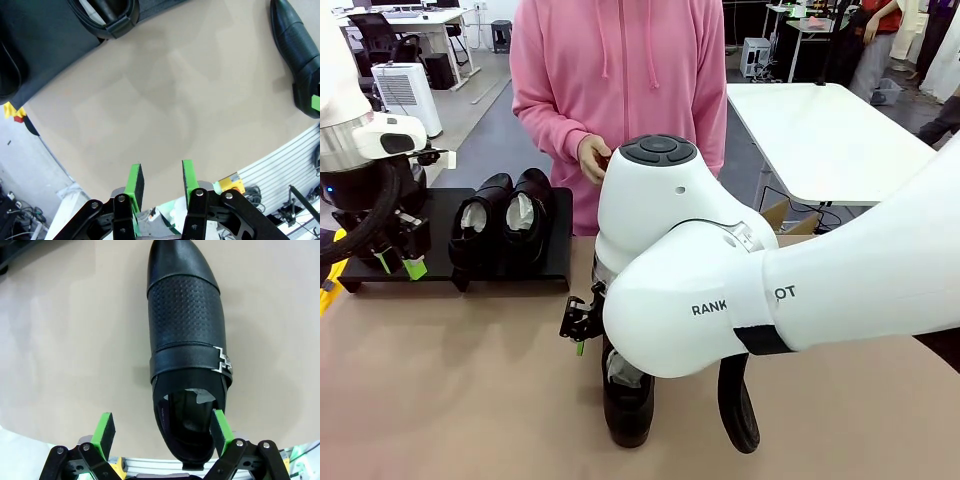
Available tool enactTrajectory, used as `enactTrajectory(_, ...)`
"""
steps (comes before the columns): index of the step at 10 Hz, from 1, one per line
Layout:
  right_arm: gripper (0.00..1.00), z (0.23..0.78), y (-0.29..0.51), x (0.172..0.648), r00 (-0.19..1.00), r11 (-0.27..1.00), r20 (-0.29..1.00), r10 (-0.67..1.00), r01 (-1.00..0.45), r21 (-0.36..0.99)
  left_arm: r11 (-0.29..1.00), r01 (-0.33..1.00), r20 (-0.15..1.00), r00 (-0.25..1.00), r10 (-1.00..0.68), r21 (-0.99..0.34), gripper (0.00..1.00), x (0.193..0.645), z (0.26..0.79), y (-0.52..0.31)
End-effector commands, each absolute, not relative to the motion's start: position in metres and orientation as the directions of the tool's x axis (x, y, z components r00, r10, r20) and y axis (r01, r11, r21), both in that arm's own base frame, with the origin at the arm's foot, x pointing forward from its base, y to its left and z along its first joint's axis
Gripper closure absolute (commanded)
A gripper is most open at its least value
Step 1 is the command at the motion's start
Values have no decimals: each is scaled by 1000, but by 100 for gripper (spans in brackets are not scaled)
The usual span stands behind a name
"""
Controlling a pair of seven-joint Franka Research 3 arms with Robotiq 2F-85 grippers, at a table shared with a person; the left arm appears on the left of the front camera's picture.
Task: Organize the shoes by placing them on the stand.
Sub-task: Place the Shoe from the middle of the table onto the Shoes Stand.
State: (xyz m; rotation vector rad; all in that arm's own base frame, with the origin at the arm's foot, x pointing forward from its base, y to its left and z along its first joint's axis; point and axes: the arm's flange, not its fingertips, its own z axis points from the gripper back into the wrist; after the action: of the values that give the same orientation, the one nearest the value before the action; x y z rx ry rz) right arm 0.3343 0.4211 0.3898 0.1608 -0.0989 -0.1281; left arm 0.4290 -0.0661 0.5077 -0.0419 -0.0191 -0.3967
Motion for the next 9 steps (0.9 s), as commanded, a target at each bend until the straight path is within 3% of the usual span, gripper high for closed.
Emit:
enactTrajectory(1,0,391,424,336,987,981,106,-124,106,161,921,389,22,921,-389,-19,56,427,507,-63)
enactTrajectory(6,0,390,421,334,987,979,88,-135,119,166,922,387,27,922,-386,-37,56,429,508,-66)
enactTrajectory(7,0,405,395,336,976,968,100,-194,174,181,925,378,73,922,-380,40,56,420,511,-90)
enactTrajectory(9,0,443,344,336,927,929,170,-333,292,228,937,349,125,929,-349,26,56,388,503,-132)
